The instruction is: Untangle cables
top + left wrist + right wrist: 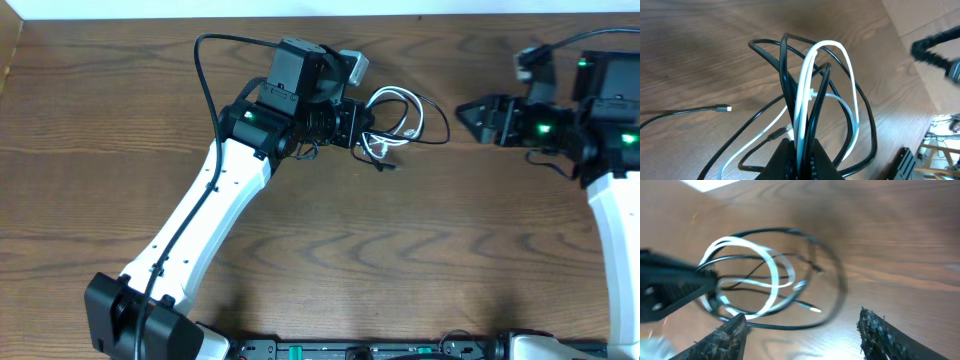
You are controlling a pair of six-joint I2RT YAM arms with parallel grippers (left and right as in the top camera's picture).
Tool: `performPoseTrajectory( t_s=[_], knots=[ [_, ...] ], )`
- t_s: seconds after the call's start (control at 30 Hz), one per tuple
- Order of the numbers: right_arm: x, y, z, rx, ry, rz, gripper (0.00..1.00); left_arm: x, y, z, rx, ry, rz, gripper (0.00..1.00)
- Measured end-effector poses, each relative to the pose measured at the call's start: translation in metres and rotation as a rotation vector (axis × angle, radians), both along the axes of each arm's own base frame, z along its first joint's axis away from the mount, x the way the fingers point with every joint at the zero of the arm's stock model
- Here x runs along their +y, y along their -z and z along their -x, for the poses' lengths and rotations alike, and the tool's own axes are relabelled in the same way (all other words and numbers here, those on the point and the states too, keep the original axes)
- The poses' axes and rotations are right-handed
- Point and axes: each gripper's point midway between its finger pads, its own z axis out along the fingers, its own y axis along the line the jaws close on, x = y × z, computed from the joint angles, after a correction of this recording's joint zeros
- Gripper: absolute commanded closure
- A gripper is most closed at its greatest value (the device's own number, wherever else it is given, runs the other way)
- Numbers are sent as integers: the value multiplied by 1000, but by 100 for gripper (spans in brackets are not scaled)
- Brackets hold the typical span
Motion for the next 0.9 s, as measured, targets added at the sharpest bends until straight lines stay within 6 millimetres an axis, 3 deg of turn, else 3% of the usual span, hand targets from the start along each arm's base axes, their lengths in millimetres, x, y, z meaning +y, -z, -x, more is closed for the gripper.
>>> performPoseTrajectory(
  t_s=[0.1,0.27,0.43,0.53,0.67,0.9],
  knots=[
    [23,10,2,31,-75,-17,32,-3,-2,3,8,18,17,92],
    [53,54,-8,150,-155,-22,34,-7,-4,8,22,48,45,92],
    [61,89,-16,243,-129,22,55,-11,-8,12,29,73,69,92],
    [50,111,-20,322,-29,88,70,-12,-9,13,30,81,76,92],
    [22,134,-17,421,138,215,75,-15,-9,15,31,94,81,92],
    [-36,148,-12,463,375,466,88,-13,-8,13,23,79,68,92]
  ],
)
